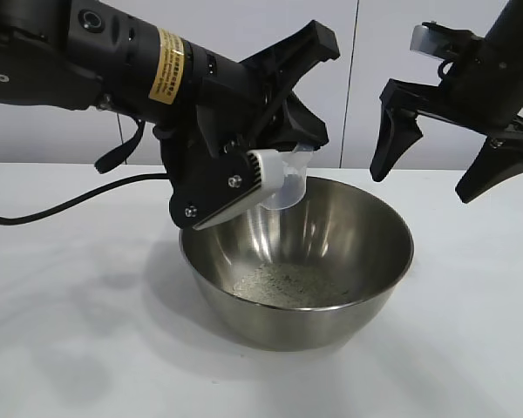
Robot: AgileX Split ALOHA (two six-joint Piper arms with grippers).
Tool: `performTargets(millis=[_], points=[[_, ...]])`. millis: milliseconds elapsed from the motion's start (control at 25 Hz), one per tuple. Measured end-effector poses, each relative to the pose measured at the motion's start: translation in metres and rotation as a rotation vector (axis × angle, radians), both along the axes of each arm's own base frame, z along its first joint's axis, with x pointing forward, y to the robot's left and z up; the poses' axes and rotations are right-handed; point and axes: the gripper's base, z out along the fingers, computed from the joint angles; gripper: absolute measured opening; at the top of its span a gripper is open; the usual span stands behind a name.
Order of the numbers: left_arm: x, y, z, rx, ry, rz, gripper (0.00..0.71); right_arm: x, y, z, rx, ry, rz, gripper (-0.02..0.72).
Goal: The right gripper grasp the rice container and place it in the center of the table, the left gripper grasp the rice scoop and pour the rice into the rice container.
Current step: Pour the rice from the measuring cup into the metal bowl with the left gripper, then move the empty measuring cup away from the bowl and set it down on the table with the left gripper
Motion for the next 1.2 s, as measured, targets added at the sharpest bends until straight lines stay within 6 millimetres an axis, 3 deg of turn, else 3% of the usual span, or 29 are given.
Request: performTargets(millis=[280, 560, 800, 1000, 1200], points=[[0.000, 0.000, 0.000, -0.023, 0.032, 0.023, 0.008, 0.000, 0.000, 0.000, 0.000, 0.000, 0.000, 0.694], [-0.001, -0.002, 0.007, -0.359, 0.375, 0.176, 0.008, 0.000, 0.000, 0.000, 0.000, 0.000, 0.000, 0.693], [-0.007, 0.008, -0.004, -0.617, 0.627, 0.320, 0.008, 0.000, 0.000, 0.000, 0.000, 0.000, 0.000, 0.693], [-0.008, 0.024, -0.010, -0.932, 0.802, 0.468, 0.008, 0.000, 0.000, 0.000, 0.000, 0.000, 0.000, 0.693], [0.001, 0.045, -0.003, -1.456, 1.080, 0.621, 0.008, 0.000, 0.000, 0.000, 0.000, 0.000, 0.000, 0.693]])
